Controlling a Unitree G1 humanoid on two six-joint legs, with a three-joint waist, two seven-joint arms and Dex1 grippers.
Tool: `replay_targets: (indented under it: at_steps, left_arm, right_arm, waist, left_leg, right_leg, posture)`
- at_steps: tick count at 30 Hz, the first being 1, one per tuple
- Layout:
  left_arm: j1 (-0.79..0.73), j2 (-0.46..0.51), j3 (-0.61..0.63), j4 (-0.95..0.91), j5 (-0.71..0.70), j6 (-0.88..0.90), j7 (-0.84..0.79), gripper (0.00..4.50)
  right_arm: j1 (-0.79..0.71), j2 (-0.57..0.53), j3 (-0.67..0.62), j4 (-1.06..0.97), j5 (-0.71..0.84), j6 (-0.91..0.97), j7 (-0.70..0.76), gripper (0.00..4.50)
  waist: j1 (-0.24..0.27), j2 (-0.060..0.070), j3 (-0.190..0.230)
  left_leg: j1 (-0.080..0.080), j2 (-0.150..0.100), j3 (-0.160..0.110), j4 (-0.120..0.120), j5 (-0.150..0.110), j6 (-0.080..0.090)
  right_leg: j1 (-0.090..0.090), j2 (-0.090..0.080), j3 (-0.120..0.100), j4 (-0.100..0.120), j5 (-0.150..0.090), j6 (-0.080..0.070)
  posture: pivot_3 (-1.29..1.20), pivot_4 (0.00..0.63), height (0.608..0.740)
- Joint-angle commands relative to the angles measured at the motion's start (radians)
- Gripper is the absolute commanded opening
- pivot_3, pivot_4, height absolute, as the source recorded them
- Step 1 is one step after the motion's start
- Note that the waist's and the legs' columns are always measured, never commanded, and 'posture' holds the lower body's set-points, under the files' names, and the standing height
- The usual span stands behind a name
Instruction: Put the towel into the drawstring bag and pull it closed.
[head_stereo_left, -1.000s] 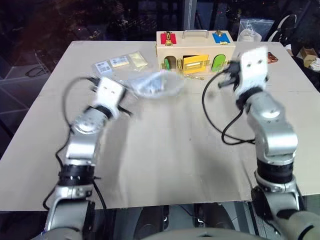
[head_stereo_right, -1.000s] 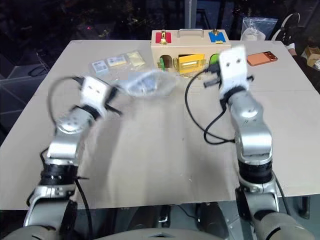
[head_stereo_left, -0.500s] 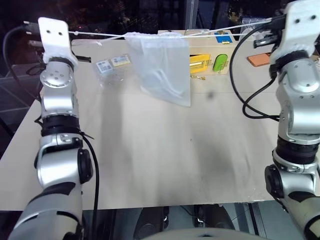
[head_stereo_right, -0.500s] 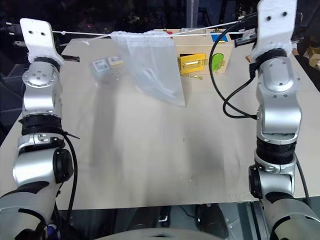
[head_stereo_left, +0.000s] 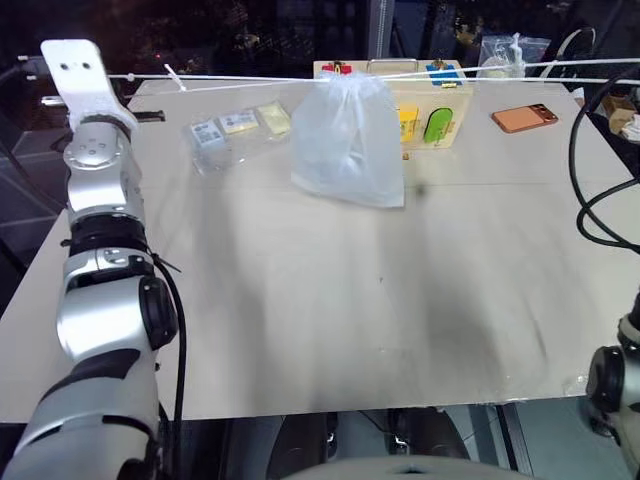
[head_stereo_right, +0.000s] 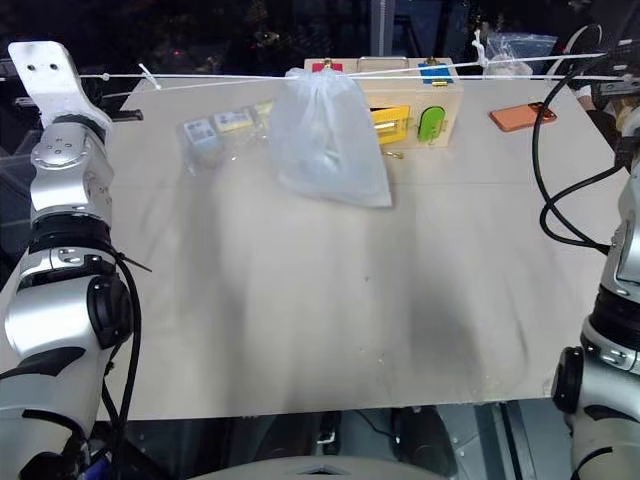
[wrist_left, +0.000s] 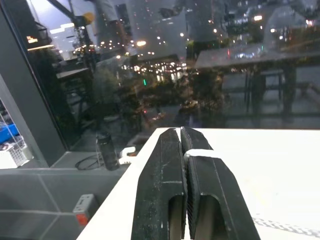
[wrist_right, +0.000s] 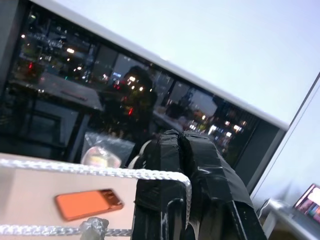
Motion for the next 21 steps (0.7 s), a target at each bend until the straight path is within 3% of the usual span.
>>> replay_targets:
  at_steps: [1, 5, 7, 10, 13, 17, 21]
  left_arm:
    - [-0.038, 0.054, 0.061, 0.022, -0.036, -0.054, -0.008, 0.06]
    - [-0.038, -0.034, 0.052, -0.089, -0.173, -0.038, -0.288, 0.06]
    - [0.097, -0.053, 0.007, -0.261, -0.241, 0.043, -0.485, 0.06]
    - [0.409, -0.019, -0.086, -0.597, -0.346, 0.246, -0.728, 0.06]
    - [0.646, 0.008, -0.133, -0.807, -0.375, 0.354, -0.792, 0.06]
    - [0.669, -0.073, -0.164, -0.83, -0.336, 0.398, -0.704, 0.06]
    - [0.647, -0.13, -0.206, -0.833, -0.318, 0.39, -0.714, 0.06]
  right_arm:
    - [-0.03, -0.087, -0.18, 0.091, 0.011, -0.06, -0.043, 0.0]
    - [-0.05, -0.025, -0.169, 0.012, 0.27, -0.084, 0.129, 0.0]
    - [0.099, 0.007, -0.171, -0.154, 0.487, 0.072, 0.276, 0.0]
    - [0.412, -0.01, -0.153, -0.396, 0.678, 0.206, 0.431, 0.0]
    - [0.627, -0.005, -0.132, -0.531, 0.834, 0.301, 0.474, 0.0]
    - [0.685, -0.005, 0.046, -0.485, 0.691, 0.251, 0.416, 0.0]
    - [0.648, 0.021, 0.199, -0.358, 0.529, 0.153, 0.361, 0.0]
  waist:
    - [0.0, 0.0, 0.0]
    - [0.005, 0.0, 0.0]
    - [0.003, 0.0, 0.0]
    - [0.0, 0.002, -0.003]
    - [-0.009, 0.005, -0.002]
    - [0.007, -0.004, 0.001]
    - [0.024, -0.002, 0.0]
  left_leg:
    - [0.0, 0.0, 0.0, 0.0, 0.0, 0.0]
    - [-0.001, 0.0, 0.001, 0.0, 0.0, 0.0]
    - [0.0, 0.001, 0.001, 0.0, 0.0, 0.0]
    - [0.002, 0.002, 0.001, -0.002, 0.0, 0.0]
    - [0.002, 0.002, 0.002, -0.008, 0.0, 0.0]
    - [0.003, 0.002, -0.002, -0.005, -0.003, 0.005]
    - [0.015, 0.004, -0.004, -0.001, -0.005, 0.0]
  right_leg:
    - [0.0, 0.0, 0.0, 0.0, 0.0, 0.0]
    - [0.0, 0.0, 0.0, -0.001, 0.0, 0.0]
    - [0.003, 0.001, -0.001, -0.003, 0.0, 0.0]
    - [0.005, 0.001, -0.001, -0.004, 0.0, 0.001]
    - [0.003, -0.001, 0.005, -0.003, 0.0, 0.001]
    - [0.003, 0.001, 0.003, -0.005, 0.001, -0.002]
    - [0.014, -0.007, -0.002, -0.006, -0.002, -0.007]
  posture:
    - [0.0, 0.15, 0.74]
    - [0.0, 0.15, 0.74]
    - [0.0, 0.15, 0.74]
    - [0.0, 0.15, 0.74]
    - [0.0, 0.15, 0.74]
    - [0.0, 0.15, 0.74]
    - [0.0, 0.15, 0.74]
